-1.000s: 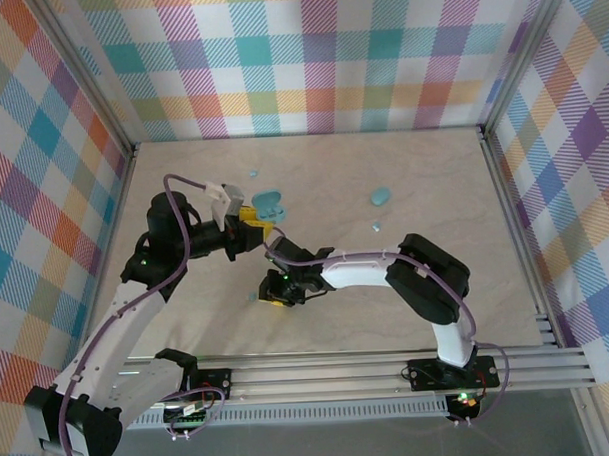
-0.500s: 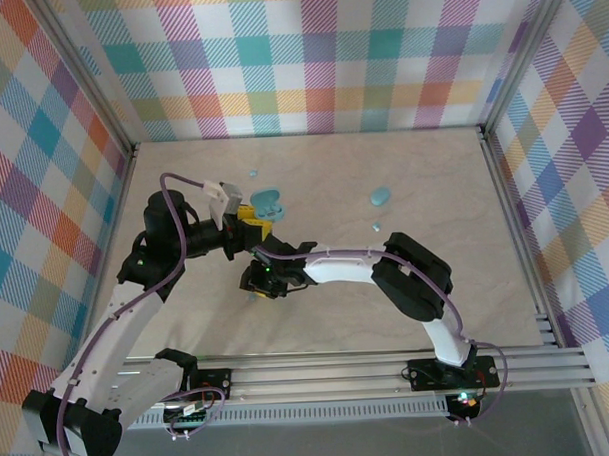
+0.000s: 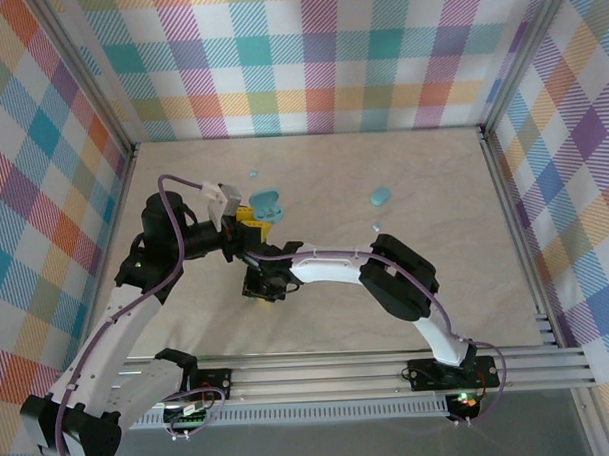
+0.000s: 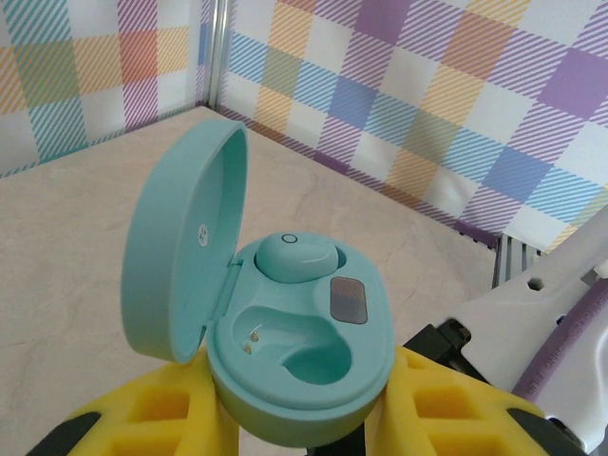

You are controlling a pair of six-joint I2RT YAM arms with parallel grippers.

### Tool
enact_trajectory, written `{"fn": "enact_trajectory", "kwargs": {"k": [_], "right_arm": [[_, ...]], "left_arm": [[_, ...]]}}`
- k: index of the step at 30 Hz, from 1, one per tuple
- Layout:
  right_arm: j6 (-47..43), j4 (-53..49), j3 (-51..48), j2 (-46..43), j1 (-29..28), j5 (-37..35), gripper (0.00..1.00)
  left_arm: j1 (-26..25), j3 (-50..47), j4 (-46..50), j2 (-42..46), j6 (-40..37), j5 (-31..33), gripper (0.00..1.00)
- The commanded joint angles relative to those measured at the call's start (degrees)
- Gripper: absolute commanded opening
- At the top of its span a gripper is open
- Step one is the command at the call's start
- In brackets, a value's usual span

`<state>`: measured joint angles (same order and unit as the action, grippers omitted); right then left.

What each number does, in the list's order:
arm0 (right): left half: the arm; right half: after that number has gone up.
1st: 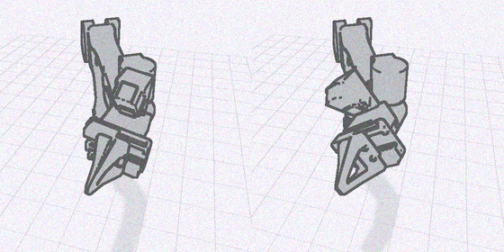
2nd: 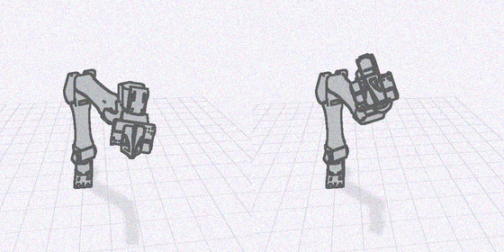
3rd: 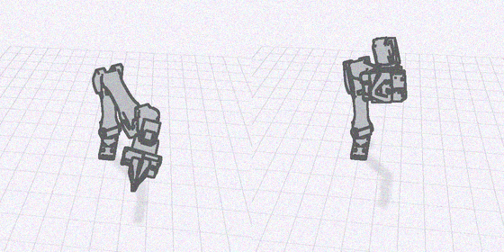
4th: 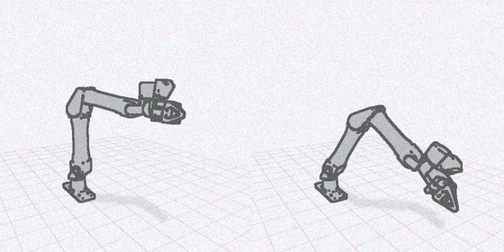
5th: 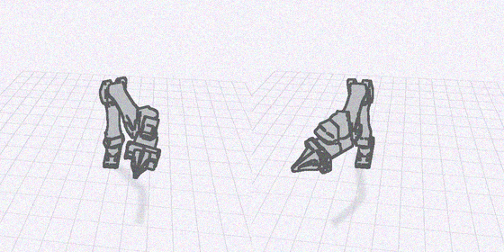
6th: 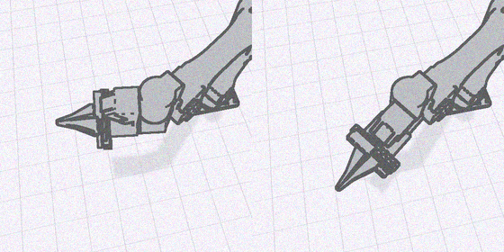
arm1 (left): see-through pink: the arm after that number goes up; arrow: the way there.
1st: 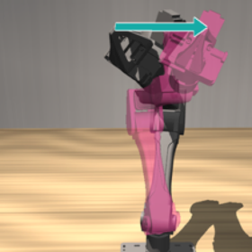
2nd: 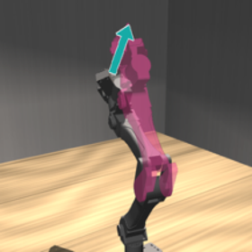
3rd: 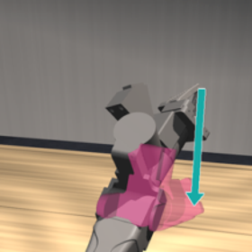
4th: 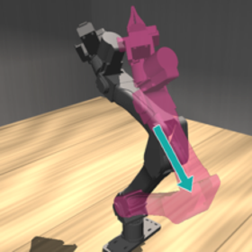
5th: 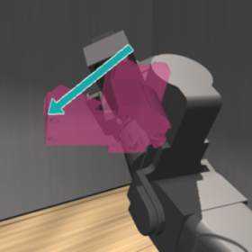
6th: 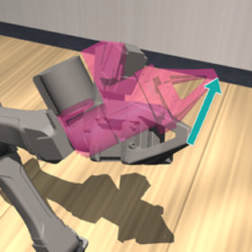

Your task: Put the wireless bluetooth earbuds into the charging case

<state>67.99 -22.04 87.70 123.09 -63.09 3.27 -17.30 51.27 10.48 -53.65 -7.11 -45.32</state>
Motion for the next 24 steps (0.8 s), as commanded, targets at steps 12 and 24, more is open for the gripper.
{"fn": "enact_trajectory", "kwargs": {"k": [12,24], "right_arm": [[-4.39,-6.43,3.69,3.03,-0.63,-0.27,0.21],[-5.58,0.13,-15.53,-10.35,5.2,-2.35,0.1]], "left_arm": [[0.69,1.37,0.43,1.35,-0.97,-0.61,0.22],[0.74,0.92,0.16,1.23,-0.79,-0.82,0.22]]}}
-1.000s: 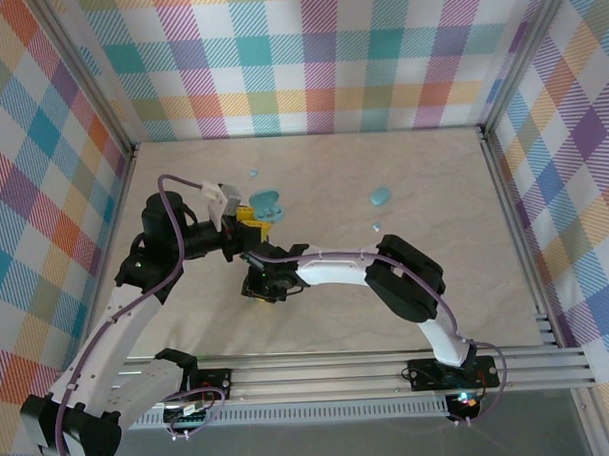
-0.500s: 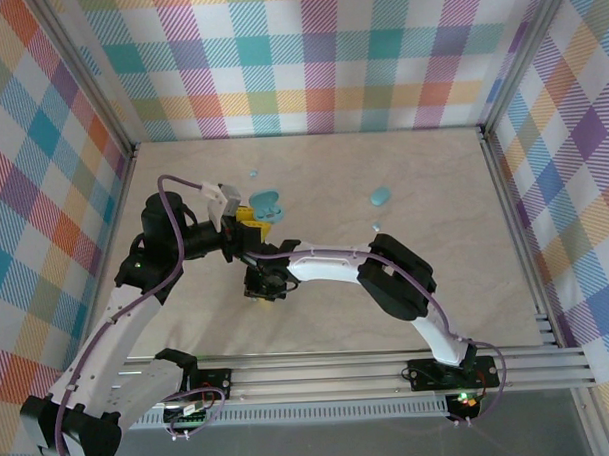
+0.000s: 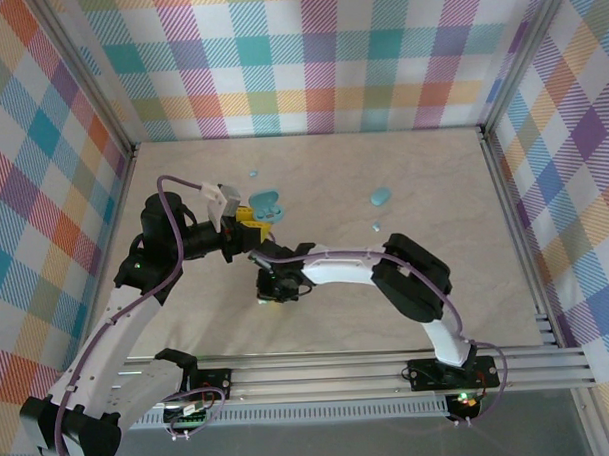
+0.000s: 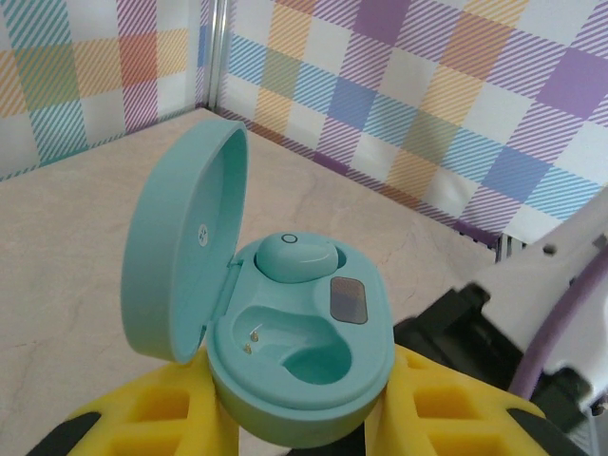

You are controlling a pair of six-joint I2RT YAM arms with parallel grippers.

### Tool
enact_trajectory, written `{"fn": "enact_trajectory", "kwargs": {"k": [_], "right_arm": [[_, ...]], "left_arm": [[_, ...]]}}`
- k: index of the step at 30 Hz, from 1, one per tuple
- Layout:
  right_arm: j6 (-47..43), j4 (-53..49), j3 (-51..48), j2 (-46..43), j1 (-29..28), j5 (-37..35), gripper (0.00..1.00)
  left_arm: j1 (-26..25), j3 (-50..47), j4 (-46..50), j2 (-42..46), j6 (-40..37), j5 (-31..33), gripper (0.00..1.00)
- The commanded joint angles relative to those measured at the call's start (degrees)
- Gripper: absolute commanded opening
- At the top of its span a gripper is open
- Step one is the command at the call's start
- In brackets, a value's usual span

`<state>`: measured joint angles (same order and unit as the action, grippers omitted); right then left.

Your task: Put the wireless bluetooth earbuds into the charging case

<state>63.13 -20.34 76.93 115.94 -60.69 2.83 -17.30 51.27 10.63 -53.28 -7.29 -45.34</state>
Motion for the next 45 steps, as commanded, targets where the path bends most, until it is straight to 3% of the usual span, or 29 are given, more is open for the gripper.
{"fn": "enact_trajectory", "kwargs": {"k": [1,10,27,34,45], "right_arm": [[-0.9,-1.46,-6.35,-4.89,3.53,-2.26,0.1],[-6.67,-6.17,-12.88,-20.51,9.46,-5.81,0.08],[-17.72,-23.33,-3.77,-44.16,12.82,-10.92,0.07],[-21.32,-30.08,5.54,-43.61,12.85,-9.55,0.06],[-23.58,-27.94,10.01,-41.35,12.86,-5.0,0.05]], "left_arm": [[0.74,0.8,-0.08,0.85,-0.62,-0.76,0.22],[0.73,-0.63,-2.77,-0.41,-0.62,-1.63,0.22],[0.18,-5.11,-14.85,-2.28,-0.94,-3.56,0.22],[-3.33,-4.21,-17.82,-7.15,-1.88,-1.65,0.22],[-9.1,-3.3,-18.89,-11.67,-7.34,3.84,0.2]]}}
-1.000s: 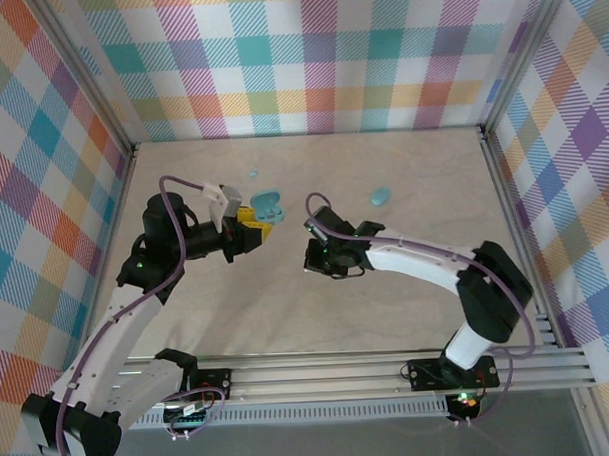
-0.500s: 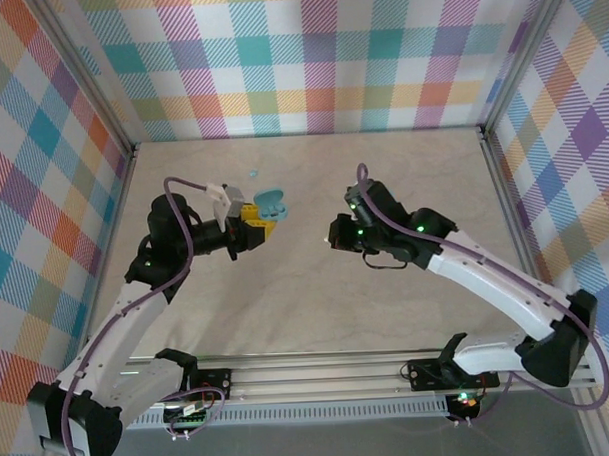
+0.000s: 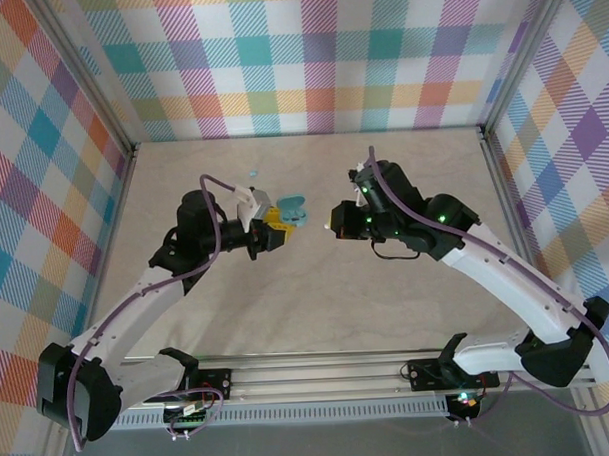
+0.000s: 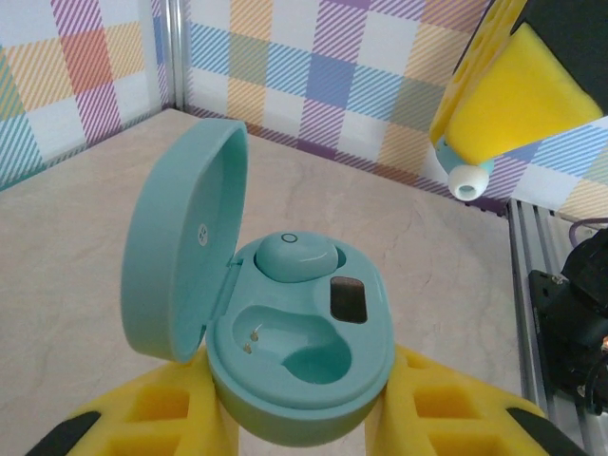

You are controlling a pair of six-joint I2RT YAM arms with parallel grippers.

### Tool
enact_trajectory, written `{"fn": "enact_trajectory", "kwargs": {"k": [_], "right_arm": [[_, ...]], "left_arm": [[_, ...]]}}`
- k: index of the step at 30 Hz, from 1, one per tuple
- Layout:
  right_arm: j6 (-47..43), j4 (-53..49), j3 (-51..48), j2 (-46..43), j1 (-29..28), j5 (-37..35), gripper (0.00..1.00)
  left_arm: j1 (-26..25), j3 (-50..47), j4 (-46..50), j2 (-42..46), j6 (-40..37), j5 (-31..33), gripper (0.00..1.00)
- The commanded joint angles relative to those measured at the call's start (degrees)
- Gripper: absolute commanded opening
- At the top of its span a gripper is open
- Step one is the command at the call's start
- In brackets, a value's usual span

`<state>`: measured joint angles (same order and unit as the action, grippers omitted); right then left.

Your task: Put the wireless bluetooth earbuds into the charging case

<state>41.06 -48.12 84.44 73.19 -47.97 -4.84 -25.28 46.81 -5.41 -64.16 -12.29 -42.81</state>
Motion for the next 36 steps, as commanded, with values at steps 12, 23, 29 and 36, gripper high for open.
{"fn": "enact_trajectory", "kwargs": {"k": [12,23,29,36], "right_arm": [[-2.21,1.38,7.97,8.56,-0.07,8.33,0.03],[-2.55,0.93,9.73,11.88,-0.46,7.26,0.03],[-3.04,-1.5,11.94,13.63,-0.72,6.4,0.02],[-3.94,-6.21,15.19,16.26,-1.52,4.46,0.03]], "left_arm": [[-2.83,1.19,-3.66,-2.67,-3.42,2.4,0.2],[-3.55,1.27,-3.21,-2.68,-4.29,2.47,0.2],[-3.97,1.35,-2.35,-2.41,-4.93,2.6,0.2],[-4.07,1.62,-1.83,-2.13,-5.37,2.64,0.2]]}}
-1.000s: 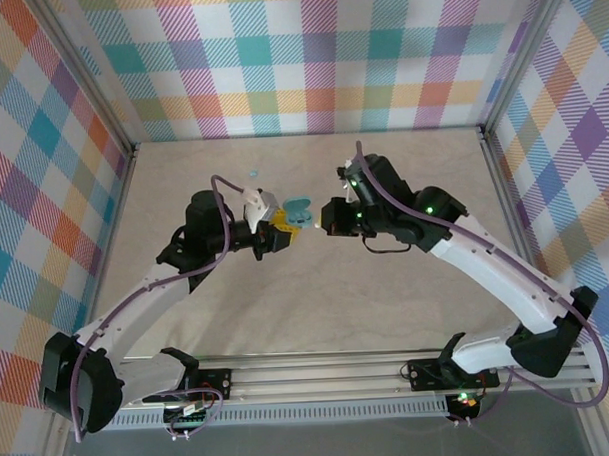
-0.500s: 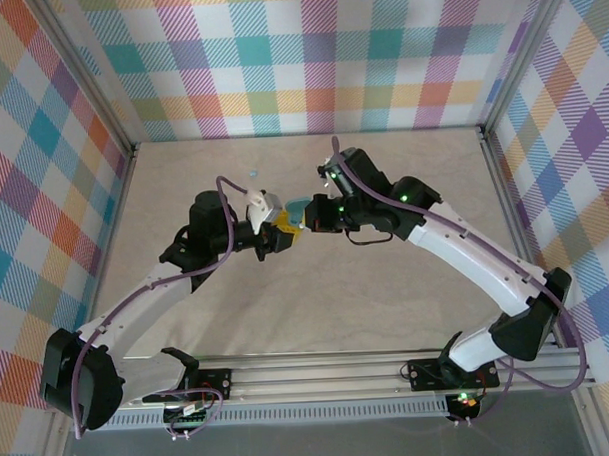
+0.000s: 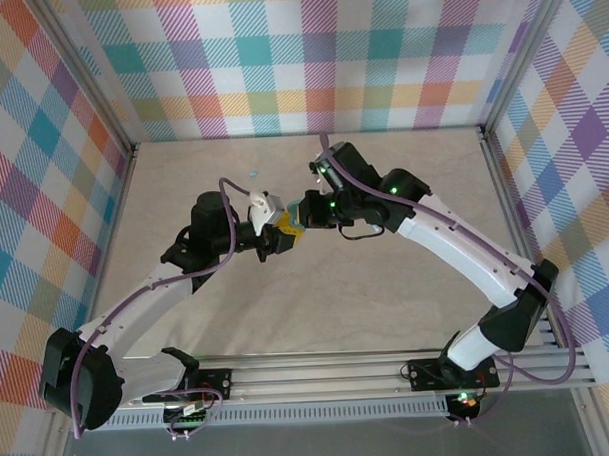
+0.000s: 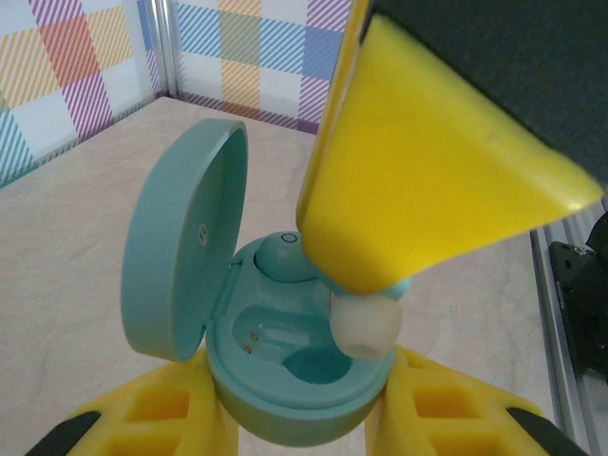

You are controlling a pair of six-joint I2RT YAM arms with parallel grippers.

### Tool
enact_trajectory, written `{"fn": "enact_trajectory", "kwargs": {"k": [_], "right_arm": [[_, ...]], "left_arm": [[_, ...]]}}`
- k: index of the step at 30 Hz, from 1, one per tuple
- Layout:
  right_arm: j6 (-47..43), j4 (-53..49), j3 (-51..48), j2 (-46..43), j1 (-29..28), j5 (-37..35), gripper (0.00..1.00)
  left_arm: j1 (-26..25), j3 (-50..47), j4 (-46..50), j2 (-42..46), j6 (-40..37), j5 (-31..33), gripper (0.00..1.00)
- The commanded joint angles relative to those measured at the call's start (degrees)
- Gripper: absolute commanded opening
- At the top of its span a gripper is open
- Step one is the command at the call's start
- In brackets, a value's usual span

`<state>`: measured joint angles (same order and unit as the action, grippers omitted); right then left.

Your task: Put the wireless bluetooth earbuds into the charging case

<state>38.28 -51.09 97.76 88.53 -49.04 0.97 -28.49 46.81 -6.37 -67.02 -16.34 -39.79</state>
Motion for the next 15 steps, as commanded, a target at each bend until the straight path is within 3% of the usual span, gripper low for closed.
{"fn": "enact_trajectory", "kwargs": {"k": [1,15], "right_arm": [[-1.27,-3.77,2.24,1.17,-0.66,-1.85,0.03],[-1.54,-5.48,4.02,4.31,-2.56,-2.81,0.09]], "left_arm": [[-0.86,1.6,-0.83,0.67,-1.39,-0.29,0.2],[-0.84,1.97,1.69,2.1,-2.88,-0.32,0.2]]}}
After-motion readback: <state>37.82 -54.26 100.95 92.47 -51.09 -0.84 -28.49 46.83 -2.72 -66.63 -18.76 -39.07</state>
